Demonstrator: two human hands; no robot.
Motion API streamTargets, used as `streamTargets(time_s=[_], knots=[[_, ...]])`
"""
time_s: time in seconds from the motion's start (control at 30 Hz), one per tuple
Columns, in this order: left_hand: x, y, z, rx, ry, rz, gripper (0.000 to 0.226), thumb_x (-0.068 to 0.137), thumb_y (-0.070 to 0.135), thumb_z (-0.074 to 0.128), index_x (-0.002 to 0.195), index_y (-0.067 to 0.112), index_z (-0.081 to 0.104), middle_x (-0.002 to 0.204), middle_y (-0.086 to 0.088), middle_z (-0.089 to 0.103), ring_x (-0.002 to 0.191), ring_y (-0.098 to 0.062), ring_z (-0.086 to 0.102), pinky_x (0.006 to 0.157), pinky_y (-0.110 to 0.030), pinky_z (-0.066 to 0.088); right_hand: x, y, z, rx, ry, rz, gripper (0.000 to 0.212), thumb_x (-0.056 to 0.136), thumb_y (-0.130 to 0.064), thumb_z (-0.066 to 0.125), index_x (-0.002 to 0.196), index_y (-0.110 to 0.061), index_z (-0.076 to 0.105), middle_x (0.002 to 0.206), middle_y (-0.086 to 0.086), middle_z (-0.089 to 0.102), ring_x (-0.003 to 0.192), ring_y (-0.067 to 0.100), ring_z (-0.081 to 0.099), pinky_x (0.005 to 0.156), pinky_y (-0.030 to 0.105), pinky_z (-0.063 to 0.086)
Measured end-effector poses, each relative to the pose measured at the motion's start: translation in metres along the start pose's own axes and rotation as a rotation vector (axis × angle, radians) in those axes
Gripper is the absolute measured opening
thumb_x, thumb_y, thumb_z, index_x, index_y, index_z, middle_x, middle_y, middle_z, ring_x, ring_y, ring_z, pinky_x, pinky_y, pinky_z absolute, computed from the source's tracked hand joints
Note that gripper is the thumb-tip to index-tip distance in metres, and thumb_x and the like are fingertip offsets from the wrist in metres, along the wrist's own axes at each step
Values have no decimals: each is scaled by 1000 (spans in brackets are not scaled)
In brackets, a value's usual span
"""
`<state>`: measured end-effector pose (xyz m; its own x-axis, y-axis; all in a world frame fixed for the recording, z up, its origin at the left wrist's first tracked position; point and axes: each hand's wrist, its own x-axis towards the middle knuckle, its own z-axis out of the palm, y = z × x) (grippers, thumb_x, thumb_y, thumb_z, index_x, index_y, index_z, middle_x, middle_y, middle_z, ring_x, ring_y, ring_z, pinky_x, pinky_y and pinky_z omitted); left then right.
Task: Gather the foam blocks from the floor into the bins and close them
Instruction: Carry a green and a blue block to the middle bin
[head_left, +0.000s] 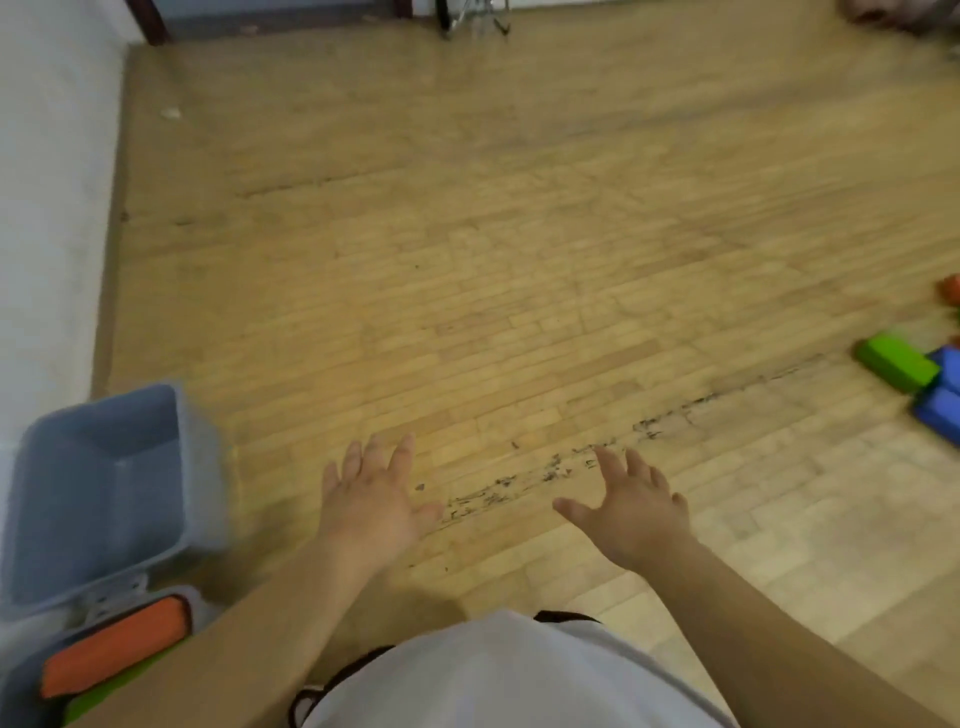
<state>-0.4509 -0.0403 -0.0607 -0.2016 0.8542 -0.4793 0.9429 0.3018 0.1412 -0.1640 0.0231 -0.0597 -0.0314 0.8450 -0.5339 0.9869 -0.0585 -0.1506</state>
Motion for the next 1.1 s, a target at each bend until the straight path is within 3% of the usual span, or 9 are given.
streamTargets(time_s=[0.2, 0.43, 0.8, 1.1], knots=[[48, 100, -26, 9, 9, 107, 92, 93, 78, 37, 163, 34, -5, 172, -7, -4, 158, -33, -4, 126, -54, 1, 35, 83, -63, 58, 43, 84, 105, 78, -92, 42, 162, -39, 7, 172, 3, 5, 156, 34, 12, 120, 61, 20], [138, 192, -67, 196, -36, 288, 94, 92, 81, 34, 163, 33, -5, 172, -10, -1, 157, -34, -2, 126, -55, 4, 71, 129, -92, 223, 61, 260, 104, 79, -91, 42, 162, -40, 6, 172, 4, 5, 156, 33, 10, 122, 60, 16], [327, 335, -158, 436, -22, 754, 94, 90, 83, 35, 162, 35, -1, 170, -11, 6, 156, -35, 3, 125, -56, 8, 163, 136, -153, 463, 178, 647, 102, 81, -89, 41, 162, -38, 6, 172, 3, 5, 157, 33, 10, 123, 60, 17], [398, 432, -171, 559, -95, 940, 97, 88, 85, 32, 162, 32, -1, 171, -11, 2, 157, -33, 1, 125, -56, 8, 198, 168, -177, 600, 200, 856, 101, 82, -86, 44, 162, -37, 6, 172, 4, 5, 156, 33, 12, 123, 60, 19]])
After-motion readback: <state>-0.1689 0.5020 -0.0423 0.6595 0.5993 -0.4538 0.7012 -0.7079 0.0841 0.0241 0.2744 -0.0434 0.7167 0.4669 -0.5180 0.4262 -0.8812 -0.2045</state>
